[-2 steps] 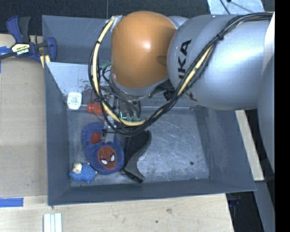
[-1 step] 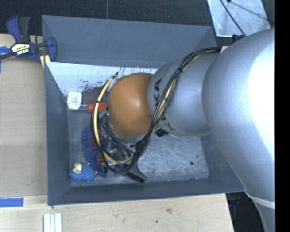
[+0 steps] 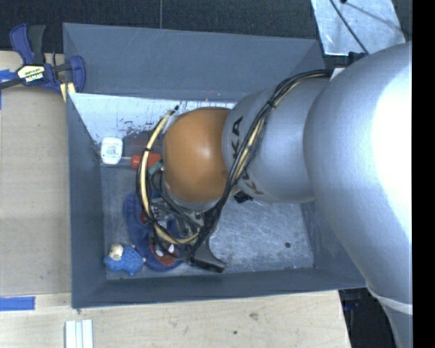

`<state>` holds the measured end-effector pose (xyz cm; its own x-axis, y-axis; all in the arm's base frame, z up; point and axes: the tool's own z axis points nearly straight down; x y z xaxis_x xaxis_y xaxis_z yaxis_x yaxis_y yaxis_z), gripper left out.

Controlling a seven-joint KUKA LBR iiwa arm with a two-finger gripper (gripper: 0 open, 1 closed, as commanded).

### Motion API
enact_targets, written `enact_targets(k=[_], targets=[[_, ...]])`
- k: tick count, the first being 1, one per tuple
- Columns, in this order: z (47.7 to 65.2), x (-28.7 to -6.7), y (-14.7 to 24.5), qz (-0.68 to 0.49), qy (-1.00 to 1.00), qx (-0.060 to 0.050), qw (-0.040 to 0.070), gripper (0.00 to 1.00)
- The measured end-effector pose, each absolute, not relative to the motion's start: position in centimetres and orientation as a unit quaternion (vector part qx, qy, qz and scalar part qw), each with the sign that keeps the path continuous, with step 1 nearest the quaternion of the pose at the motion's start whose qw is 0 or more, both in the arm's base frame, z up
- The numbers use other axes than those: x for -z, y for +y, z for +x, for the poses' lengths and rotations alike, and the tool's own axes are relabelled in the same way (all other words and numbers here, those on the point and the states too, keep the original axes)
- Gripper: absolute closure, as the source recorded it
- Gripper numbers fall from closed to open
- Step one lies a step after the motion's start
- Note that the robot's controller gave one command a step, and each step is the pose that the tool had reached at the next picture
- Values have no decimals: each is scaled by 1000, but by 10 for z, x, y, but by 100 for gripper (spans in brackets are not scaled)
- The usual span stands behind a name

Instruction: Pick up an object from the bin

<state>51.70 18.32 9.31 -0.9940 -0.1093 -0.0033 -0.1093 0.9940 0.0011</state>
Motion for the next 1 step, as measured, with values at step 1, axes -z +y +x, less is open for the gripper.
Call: enact_targets(k=[1], targets=[[512, -235, 196, -42, 999, -2, 5, 100]])
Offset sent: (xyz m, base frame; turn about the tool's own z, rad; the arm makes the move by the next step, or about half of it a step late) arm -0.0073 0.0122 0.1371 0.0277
